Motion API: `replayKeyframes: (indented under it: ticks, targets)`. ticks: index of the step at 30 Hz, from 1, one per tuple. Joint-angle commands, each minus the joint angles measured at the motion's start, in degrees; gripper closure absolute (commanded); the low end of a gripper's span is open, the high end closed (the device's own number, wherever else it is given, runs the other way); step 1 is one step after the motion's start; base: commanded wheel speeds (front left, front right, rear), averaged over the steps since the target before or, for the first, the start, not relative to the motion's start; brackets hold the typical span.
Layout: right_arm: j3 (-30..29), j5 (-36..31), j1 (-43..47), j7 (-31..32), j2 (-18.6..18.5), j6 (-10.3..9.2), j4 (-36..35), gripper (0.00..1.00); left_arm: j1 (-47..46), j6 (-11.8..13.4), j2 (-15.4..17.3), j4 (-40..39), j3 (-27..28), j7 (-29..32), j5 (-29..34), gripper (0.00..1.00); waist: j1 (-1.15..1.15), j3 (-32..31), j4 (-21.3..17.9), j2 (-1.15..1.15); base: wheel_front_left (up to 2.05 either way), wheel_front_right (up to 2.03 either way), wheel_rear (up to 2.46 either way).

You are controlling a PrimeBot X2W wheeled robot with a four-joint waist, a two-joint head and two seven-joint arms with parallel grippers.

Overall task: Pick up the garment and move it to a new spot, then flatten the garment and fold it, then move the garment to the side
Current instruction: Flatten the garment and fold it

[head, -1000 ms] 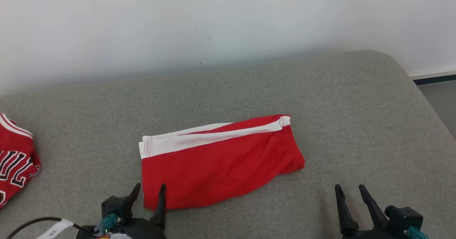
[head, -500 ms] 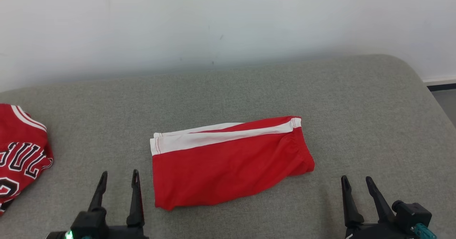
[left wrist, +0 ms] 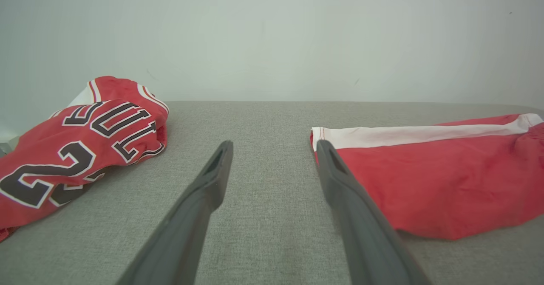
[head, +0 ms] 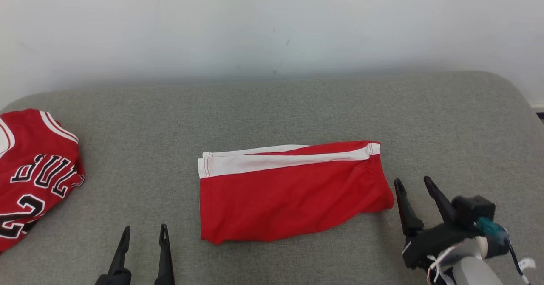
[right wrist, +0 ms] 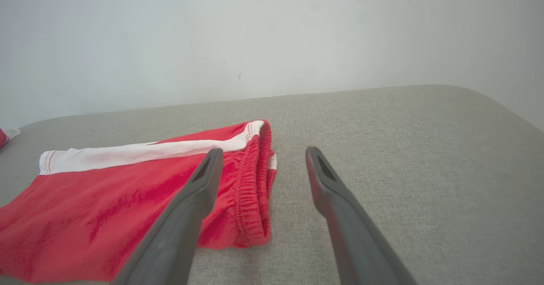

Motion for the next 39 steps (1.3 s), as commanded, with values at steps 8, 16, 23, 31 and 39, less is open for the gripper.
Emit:
replayKeyframes:
  ticks: [8, 16, 23, 31, 39]
  targets:
    - [3.5, 0.7, -15.8, 7.2, -2.8, -0.11, 15.3, 0.0, -2.7, -3.2, -2.5, 1.8, 1.5, -0.2, 2.8, 0.0, 0.0, 3.4, 4.2, 0.0, 0.0, 0.0, 0.0]
    - [4.8, 4.1, -21.5, 9.5, -2.2, -0.12, 27.1, 0.0, -3.9, -4.8, -3.5, 3.1, 2.2, -0.2, 3.6, 0.0, 0.0, 4.3, 6.4, 0.0, 0.0, 0.0, 0.0]
    - [6.2, 9.0, -24.2, 12.5, -1.4, -0.12, 35.6, 0.0, -4.8, -5.7, -3.8, 4.3, 2.7, -0.2, 4.0, 0.0, 0.0, 4.4, 7.4, 0.0, 0.0, 0.0, 0.0]
    - [6.0, 13.7, -26.3, 15.8, -0.1, -0.12, 41.4, 0.38, -4.5, -6.4, -4.0, 5.2, 3.0, -0.2, 4.6, 0.0, 0.0, 3.8, 7.9, 0.0, 0.0, 0.0, 0.0]
    - [7.0, 18.2, -25.4, 16.1, -3.5, -0.12, 40.4, 1.0, -3.3, -6.8, -4.0, 6.4, 3.9, -0.2, 3.6, 0.0, 0.0, 2.2, 7.0, 0.0, 0.0, 0.0, 0.0]
